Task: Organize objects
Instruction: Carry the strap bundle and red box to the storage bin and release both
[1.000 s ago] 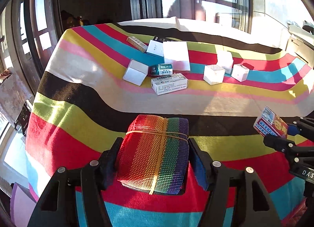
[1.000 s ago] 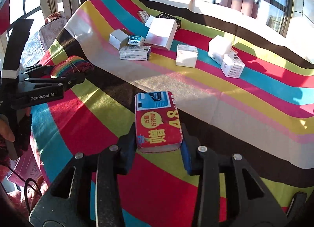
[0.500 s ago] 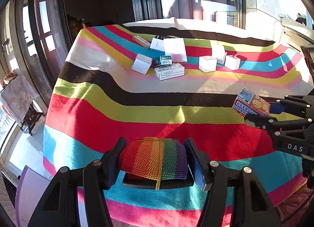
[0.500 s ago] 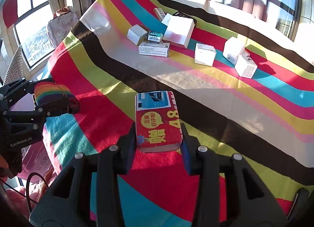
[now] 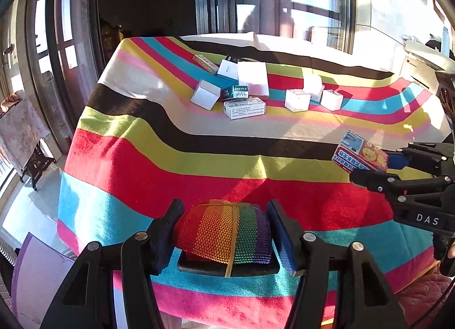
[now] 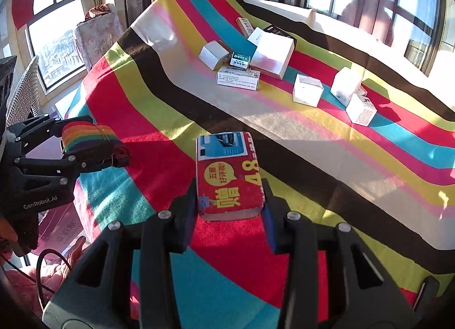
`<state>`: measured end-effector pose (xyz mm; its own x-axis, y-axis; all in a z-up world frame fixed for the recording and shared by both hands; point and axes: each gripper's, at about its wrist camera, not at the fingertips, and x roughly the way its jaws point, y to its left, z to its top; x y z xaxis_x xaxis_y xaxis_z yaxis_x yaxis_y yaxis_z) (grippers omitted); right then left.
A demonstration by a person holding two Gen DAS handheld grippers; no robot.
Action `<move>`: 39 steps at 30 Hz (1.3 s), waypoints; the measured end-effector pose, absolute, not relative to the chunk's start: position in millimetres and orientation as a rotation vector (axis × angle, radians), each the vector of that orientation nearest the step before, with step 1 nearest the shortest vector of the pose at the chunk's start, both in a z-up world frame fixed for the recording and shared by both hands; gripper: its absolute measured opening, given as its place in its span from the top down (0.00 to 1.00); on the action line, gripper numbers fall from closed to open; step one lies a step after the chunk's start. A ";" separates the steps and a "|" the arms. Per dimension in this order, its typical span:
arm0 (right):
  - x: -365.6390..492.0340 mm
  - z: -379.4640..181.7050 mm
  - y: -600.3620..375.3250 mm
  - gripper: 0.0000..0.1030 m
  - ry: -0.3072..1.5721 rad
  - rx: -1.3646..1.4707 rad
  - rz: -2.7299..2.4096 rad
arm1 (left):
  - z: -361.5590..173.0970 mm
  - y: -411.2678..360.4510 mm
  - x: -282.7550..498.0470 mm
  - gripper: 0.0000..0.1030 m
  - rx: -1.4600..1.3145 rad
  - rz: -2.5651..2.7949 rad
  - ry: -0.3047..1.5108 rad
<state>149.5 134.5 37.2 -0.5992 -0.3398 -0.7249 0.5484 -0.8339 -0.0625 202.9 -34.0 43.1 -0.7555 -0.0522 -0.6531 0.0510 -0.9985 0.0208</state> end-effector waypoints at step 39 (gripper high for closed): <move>269.5 16.0 -94.3 0.37 0.516 0.854 -1.686 | 30.2 -225.1 378.6 0.17 0.958 -2.207 0.324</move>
<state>269.5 -94.3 16.0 -0.1163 -0.6379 -0.7612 0.9549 -0.2827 0.0911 378.6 -225.1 30.2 -0.4822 -0.5028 -0.7174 0.6878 -0.7244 0.0455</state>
